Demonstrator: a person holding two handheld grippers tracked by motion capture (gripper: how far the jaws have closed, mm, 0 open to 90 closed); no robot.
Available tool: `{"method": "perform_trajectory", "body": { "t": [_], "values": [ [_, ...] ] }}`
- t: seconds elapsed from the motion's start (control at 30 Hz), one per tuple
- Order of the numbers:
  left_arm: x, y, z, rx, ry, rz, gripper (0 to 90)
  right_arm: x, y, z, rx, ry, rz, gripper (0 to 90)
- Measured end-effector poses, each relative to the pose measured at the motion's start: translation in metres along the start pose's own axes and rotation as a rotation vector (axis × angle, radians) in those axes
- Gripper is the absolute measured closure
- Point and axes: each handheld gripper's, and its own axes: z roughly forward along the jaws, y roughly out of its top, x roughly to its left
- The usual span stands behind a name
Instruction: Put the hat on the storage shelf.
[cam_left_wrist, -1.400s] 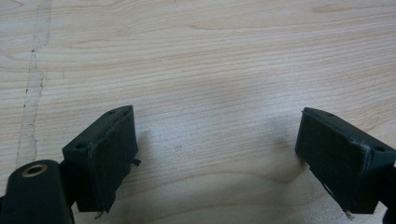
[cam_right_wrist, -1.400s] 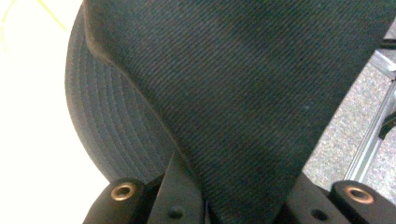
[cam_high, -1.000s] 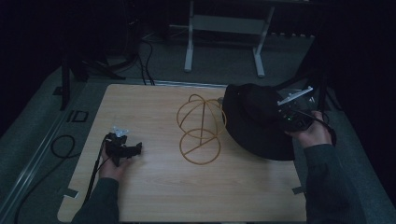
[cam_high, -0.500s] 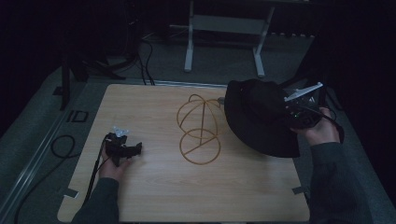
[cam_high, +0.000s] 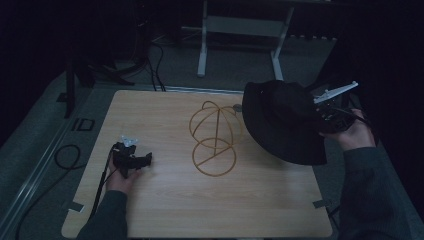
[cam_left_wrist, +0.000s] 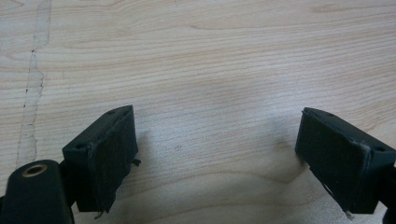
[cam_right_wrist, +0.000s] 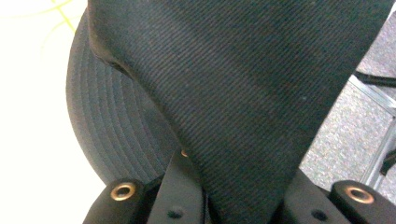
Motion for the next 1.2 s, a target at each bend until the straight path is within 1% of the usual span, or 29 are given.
{"method": "perform_trajectory", "body": {
  "t": [0.03, 0.07, 0.1, 0.27, 0.33, 0.43, 0.47, 0.5, 1.2],
  "values": [
    [0.000, 0.000, 0.000, 0.000, 0.000, 0.000, 12.9, -0.001, 0.000, -0.003, -0.002, 0.014, -0.003, 87.2],
    [0.000, 0.000, 0.000, 0.000, 0.000, 0.000, 12.9, -0.001, 0.000, -0.003, -0.002, 0.014, -0.003, 87.2],
    [0.000, 0.000, 0.000, 0.001, 0.000, 0.000, 12.9, -0.003, 0.000, -0.006, -0.010, 0.027, -0.009, 87.2],
    [0.000, 0.000, 0.000, 0.001, 0.000, 0.001, 12.9, -0.004, 0.000, -0.012, -0.021, 0.037, -0.013, 87.2],
    [0.000, 0.000, 0.000, 0.001, 0.000, 0.000, 12.9, -0.004, 0.000, -0.015, -0.031, 0.046, -0.012, 87.2],
    [0.000, 0.000, 0.000, 0.001, 0.000, 0.000, 12.9, -0.004, 0.000, -0.018, -0.043, 0.066, -0.023, 87.1],
    [0.000, 0.000, 0.000, 0.001, 0.000, 0.000, 12.9, -0.004, 0.000, -0.018, -0.043, 0.066, -0.023, 87.1],
    [0.000, 0.000, 0.000, 0.001, 0.000, 0.000, 12.9, -0.004, 0.001, -0.020, -0.046, 0.076, -0.026, 87.2],
    [0.000, 0.000, 0.000, 0.001, 0.000, 0.000, 12.9, 0.002, 0.007, -0.036, -0.107, 0.140, -0.074, 87.2]
  ]
}}
